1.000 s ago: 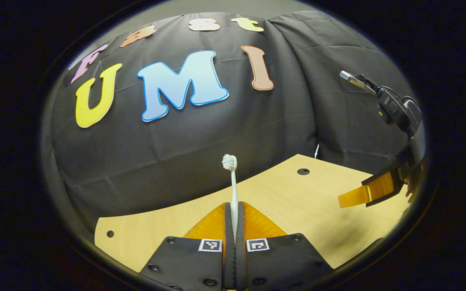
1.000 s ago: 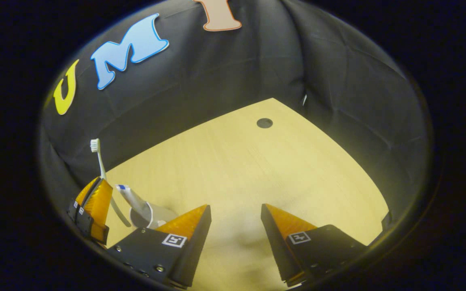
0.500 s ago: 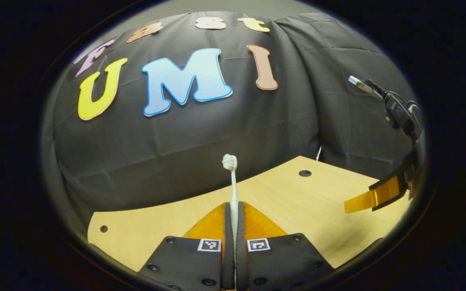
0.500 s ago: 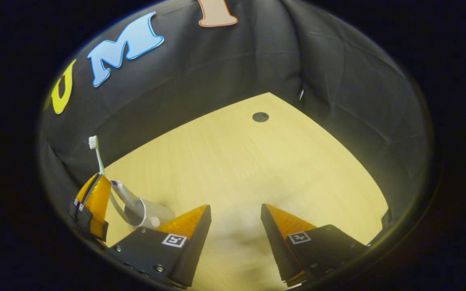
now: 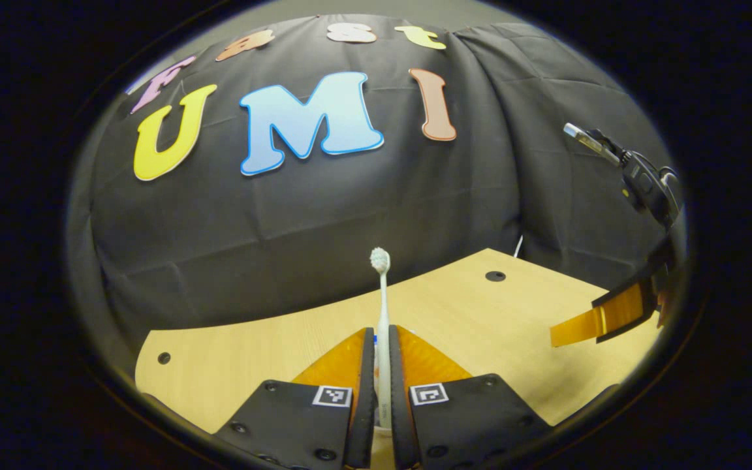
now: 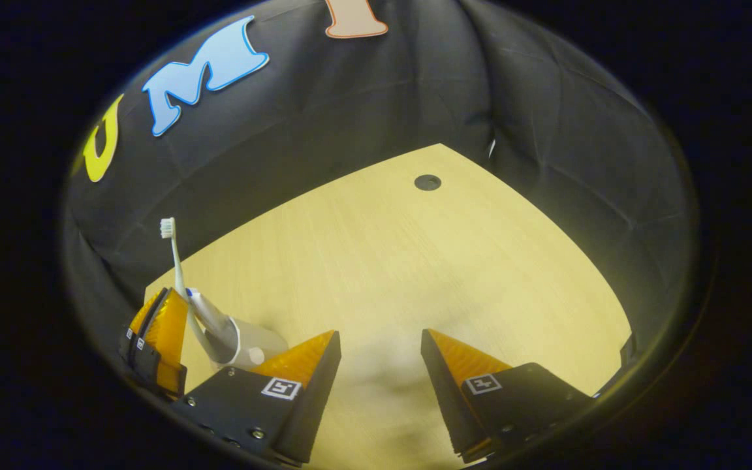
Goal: Put the toothbrush and toothpaste on the desktop into the cup, then pick up the cup and place it on the coaster on the desktop.
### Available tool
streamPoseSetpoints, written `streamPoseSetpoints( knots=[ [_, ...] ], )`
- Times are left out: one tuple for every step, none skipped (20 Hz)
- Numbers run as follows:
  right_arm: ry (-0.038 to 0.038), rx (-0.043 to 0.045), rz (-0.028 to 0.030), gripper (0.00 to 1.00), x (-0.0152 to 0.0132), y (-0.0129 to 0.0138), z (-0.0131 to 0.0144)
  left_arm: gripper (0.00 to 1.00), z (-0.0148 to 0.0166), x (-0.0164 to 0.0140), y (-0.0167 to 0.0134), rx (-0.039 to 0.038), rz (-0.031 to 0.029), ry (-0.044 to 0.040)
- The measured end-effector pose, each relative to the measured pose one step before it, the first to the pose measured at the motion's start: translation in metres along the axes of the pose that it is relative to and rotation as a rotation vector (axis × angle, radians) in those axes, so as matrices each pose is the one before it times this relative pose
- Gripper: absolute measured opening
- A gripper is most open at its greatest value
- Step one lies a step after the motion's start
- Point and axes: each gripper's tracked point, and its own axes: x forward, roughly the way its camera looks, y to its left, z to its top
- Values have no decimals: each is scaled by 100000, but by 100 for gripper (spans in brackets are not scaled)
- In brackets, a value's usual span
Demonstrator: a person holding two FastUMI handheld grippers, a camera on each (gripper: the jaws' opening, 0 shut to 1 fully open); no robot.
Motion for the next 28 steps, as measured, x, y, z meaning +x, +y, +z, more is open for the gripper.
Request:
streamPoseSetpoints(
  knots=[
    [127, -242, 213, 76, 66, 96, -96, 18, -34, -182, 62, -268, 303, 113],
    [126, -294, 207, 76, 64, 90, -103, 18, -36, -145, 22, -89, 420, -91],
    [36, -156, 93, 76, -6, 28, -93, 19, 33, -184, 205, 340, 1032, -347],
    [69, 71, 150, 76, -20, 47, -46, 19, 80, -64, 88, 105, 125, -216],
    [66, 59, 224, 76, 11, 94, -67, 16, -2, -37, -24, 43, 326, 92],
    [209, -13, 301, 76, 22, 64, -101, 19, 15, -186, 88, 0, 481, -25],
    [208, -71, 219, 76, 16, 33, -63, 19, 22, -216, 104, -203, 453, -193],
    [277, -183, 400, 76, 25, 50, -21, 19, -80, -235, 116, -296, 416, 162],
    [241, -290, 496, 76, 48, 105, -119, 19, -69, -239, 28, -509, 243, 331],
    [164, -431, 804, 76, -38, 184, -60, 19, -30, -212, 36, -637, 407, 220],
    [41, -690, 1012, 76, -36, 267, -71, 19, -154, -365, 118, -672, 435, 409],
    [113, -781, 831, 76, 39, 340, -241, 19, -83, -440, 114, -775, 594, 407],
    [329, -747, 607, 76, -80, 258, -136, 19, -172, -517, 193, -782, 708, 569],
    [406, -733, 449, 76, 20, 166, -169, 19, -88, -483, 231, -743, 774, 517],
    [247, -713, 616, 76, -49, 192, -111, 19, -203, -467, 236, -730, 710, 534],
    [125, -768, 936, 76, -31, 248, -166, 19, -136, -530, 253, -636, 979, 347],
    [67, -878, 997, 76, -121, 264, -80, 19, -122, -383, 339, -530, 1179, 290],
    [103, -1010, 1291, 76, -64, 361, -108, 19, -130, -542, 539, -511, 1353, 250],
    [17, -1406, 1219, 76, -78, 308, -12, 19, -5, -484, 514, -551, 1399, 104],
    [-62, -1833, 1157, 76, -102, 338, -80, 19, 55, -459, 519, -554, 1366, 2],
    [-336, -2107, 1310, 76, -147, 409, -3, 19, 30, -630, 524, -411, 1502, 11],
    [-31, -2288, 949, 76, -135, 360, -1, 19, 12, -647, 588, -303, 1523, -25],
    [56, -2321, 1250, 76, -34, 369, -27, 19, 19, -526, 552, -294, 1401, -46],
    [186, -2358, 1360, 76, 49, 491, -90, 19, 21, -389, 506, -183, 1302, 159],
    [293, -2444, 1332, 76, -43, 449, 52, 19, 15, -484, 573, -111, 1427, 84],
    [328, -2705, 1119, 76, 49, 358, -82, 19, 3, -457, 537, -218, 1371, 57],
    [305, -2925, 1284, 75, 16, 344, 90, 19, 3, -407, 484, -273, 1352, -119],
    [468, -3093, 1203, 76, 133, 480, 39, 19, -10, -564, 490, -128, 1367, 42]
  ],
)
